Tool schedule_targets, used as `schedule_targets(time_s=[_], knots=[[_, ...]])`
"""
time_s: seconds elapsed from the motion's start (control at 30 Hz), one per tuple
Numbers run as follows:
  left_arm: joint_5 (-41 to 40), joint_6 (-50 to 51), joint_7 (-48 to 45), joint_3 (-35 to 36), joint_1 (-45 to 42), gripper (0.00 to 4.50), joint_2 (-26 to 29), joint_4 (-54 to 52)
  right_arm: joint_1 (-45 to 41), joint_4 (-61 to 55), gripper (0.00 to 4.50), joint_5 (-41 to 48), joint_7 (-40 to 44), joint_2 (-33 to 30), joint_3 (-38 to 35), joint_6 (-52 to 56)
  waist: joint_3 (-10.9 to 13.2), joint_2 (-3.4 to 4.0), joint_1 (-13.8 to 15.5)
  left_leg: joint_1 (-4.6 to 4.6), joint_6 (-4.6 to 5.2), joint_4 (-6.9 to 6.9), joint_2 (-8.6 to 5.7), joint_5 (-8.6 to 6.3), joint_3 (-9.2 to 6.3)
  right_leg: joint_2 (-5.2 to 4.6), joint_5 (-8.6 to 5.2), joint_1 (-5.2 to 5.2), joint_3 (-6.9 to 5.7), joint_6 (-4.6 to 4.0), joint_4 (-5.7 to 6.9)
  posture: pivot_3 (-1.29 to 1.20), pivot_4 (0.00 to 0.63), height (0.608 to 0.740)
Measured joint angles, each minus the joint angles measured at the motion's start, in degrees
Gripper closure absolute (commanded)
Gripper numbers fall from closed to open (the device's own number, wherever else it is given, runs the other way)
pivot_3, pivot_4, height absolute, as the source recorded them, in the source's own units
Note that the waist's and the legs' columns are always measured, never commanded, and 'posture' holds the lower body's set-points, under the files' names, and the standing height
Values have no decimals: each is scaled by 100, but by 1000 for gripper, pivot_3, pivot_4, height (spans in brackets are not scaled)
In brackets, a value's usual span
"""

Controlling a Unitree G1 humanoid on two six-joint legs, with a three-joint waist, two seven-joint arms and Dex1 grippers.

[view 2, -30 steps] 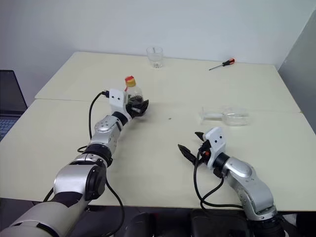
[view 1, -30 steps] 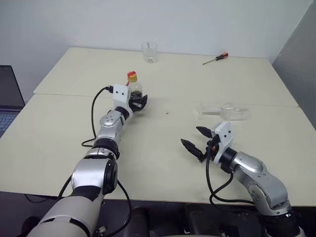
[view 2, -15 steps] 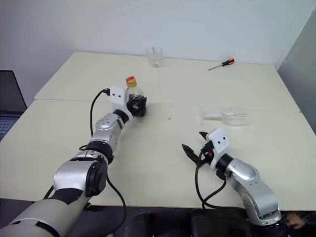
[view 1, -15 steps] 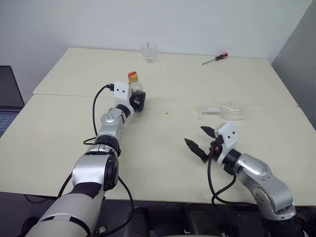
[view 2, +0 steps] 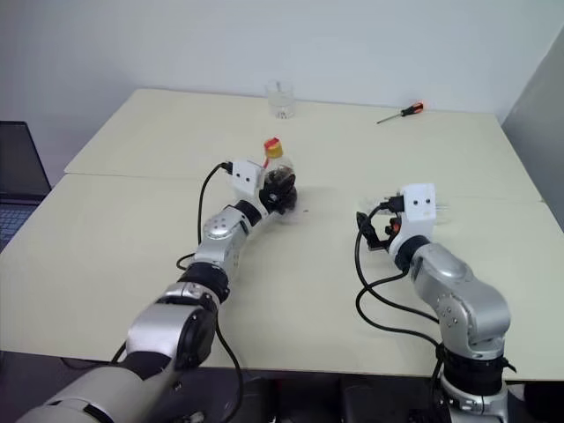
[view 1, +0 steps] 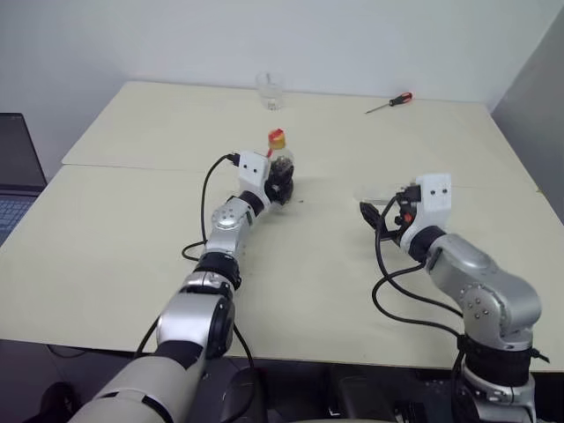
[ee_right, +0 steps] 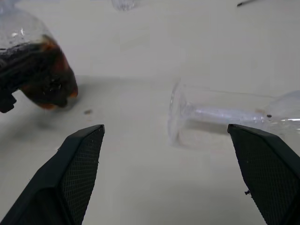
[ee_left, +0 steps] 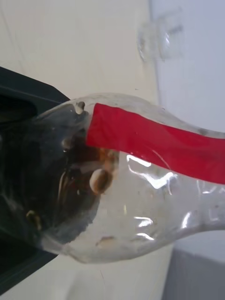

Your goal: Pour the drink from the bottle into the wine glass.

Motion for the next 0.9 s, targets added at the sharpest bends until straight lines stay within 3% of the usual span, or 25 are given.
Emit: schedule_targets(time_s=[0.17, 0.3, 0.57, 0.9], knots=[[115, 581, -359, -642, 638, 2927, -146, -1411, -826, -496, 0, 480, 225, -157, -121, 432, -2, 3, -15, 2, 2, -1, 3, -1, -19, 8, -1, 3, -11, 0, 5, 0, 150, 740], [152, 1028, -441, -956, 897, 2947, -212, -1990, -921, -503, 0, 496, 214, -123, -44, 552, -2, 3, -10, -1, 3, 12, 1, -1, -20, 3, 0, 6, -15, 1, 7, 0, 150, 740], [101, 1641, -494, -1236, 946, 3001, -498, -2733, -1518, -384, 0, 449, 45, 224, 201, 886, -2, 3, -10, -4, 6, 45, 0, -2, -36, 3, 2, 19, -20, 4, 16, 0, 150, 740], [105, 1791, -495, -1380, 1157, 3027, -462, -2879, -1694, 5, 0, 285, -289, 761, 219, 893, -2, 4, -10, -13, 7, 44, -2, -3, -90, 5, 2, 23, -53, 3, 14, 0, 150, 740]])
